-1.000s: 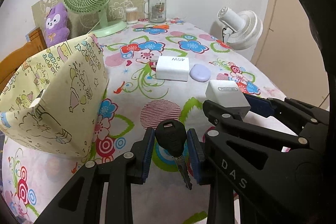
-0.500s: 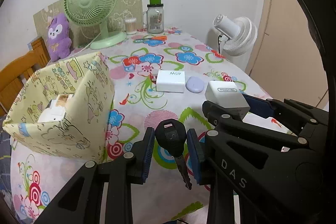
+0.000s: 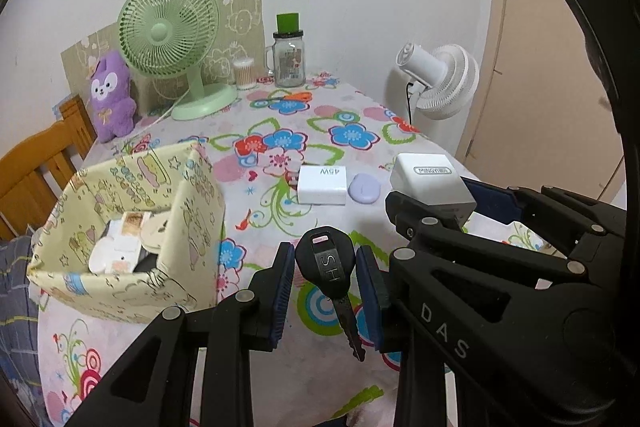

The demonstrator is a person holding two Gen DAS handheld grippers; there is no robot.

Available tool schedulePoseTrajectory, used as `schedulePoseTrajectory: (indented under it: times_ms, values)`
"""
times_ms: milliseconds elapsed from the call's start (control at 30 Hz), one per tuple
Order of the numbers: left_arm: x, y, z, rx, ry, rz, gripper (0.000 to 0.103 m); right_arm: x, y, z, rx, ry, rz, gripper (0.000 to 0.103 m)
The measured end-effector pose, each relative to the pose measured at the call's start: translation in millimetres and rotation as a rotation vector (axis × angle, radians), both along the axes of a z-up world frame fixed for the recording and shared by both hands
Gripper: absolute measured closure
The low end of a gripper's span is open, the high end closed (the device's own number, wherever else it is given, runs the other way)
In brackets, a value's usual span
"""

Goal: Organize rigid objects
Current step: 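Lift the key with the left gripper while the right lifts the charger toward the box, then lower the key into the yellow box with the left while the right lowers the charger inside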

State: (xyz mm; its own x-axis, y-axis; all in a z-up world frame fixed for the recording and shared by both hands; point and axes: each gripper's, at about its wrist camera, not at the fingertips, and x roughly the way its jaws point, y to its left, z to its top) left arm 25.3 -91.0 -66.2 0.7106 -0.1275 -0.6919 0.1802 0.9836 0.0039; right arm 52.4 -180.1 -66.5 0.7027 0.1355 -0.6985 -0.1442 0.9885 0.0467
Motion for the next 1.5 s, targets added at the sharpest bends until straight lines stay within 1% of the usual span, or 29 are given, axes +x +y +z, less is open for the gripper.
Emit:
schedulePoseTrajectory:
  times_ms: [433, 700, 1067, 1300, 1500]
  values:
    - [7, 12, 19, 0.001, -0.018, 0.008, 0.071, 8, 12, 20, -0.001, -0.019, 0.006, 0.056]
    - [14, 27, 26, 0.007, -0.025, 0.021, 0.071, 16, 28, 29, -0.002, -0.028, 0.018, 0.056]
    - [24, 52, 35, 0.023, -0.036, 0.036, 0.071, 28, 55, 37, 0.023, -0.037, 0.055, 0.056]
    - [32, 72, 39, 0.015, -0.044, 0.070, 0.071, 38, 77, 44, 0.013, -0.050, 0.087, 0.056]
    - [41, 92, 38, 0.016, -0.034, 0.096, 0.071, 48, 98, 44, 0.013, -0.041, 0.116, 0.056]
